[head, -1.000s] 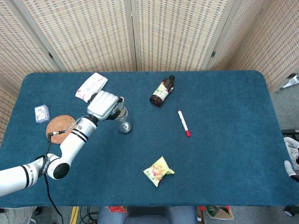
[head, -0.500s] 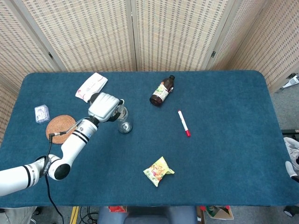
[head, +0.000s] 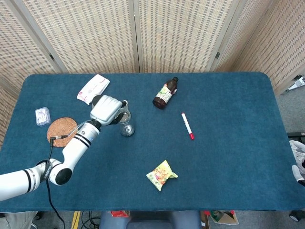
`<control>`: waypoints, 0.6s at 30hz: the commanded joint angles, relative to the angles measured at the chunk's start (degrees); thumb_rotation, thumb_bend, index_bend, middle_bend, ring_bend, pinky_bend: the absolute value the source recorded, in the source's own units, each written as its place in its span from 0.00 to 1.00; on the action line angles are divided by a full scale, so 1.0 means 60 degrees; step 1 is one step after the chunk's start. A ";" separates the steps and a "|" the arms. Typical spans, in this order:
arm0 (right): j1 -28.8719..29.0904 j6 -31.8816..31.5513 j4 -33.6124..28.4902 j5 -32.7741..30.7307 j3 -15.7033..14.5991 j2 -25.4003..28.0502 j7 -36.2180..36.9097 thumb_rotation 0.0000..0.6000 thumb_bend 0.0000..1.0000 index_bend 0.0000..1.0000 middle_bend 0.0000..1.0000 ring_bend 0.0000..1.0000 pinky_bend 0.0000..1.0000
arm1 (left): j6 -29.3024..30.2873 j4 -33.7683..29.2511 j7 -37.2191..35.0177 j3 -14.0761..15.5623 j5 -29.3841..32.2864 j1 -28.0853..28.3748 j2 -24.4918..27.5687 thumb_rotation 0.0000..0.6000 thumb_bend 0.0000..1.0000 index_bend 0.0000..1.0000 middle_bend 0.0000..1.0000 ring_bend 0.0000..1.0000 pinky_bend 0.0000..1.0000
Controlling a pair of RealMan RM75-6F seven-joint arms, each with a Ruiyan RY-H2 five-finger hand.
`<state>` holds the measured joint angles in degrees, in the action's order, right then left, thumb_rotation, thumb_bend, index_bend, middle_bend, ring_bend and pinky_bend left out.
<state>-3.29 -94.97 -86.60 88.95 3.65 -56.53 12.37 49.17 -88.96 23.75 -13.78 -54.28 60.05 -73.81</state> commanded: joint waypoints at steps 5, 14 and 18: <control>0.0004 0.0020 0.0004 -0.0003 0.0003 0.0012 0.0005 1.00 0.37 0.24 0.34 0.13 0.21 | 0.0265 -0.0463 -0.0191 -0.0003 -0.0067 -0.0214 0.0256 1.00 0.48 0.43 1.00 1.00 1.00; 0.0023 0.0035 -0.0005 0.0030 0.0003 -0.0010 -0.0027 1.00 0.37 0.24 0.34 0.13 0.21 | 0.0018 -0.1031 -0.0158 0.0160 0.0179 -0.0243 0.0565 1.00 0.48 0.33 1.00 1.00 1.00; -0.0009 0.0015 -0.0010 0.0004 -0.0002 0.0004 -0.0019 1.00 0.37 0.24 0.34 0.13 0.21 | -0.0004 -0.1014 -0.0070 0.0198 0.0232 -0.0180 0.0519 1.00 0.48 0.31 1.00 1.00 1.00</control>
<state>-3.35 -94.88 -86.65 88.97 3.64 -56.51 12.26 49.19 -95.09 23.27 -12.64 -52.98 58.89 -70.63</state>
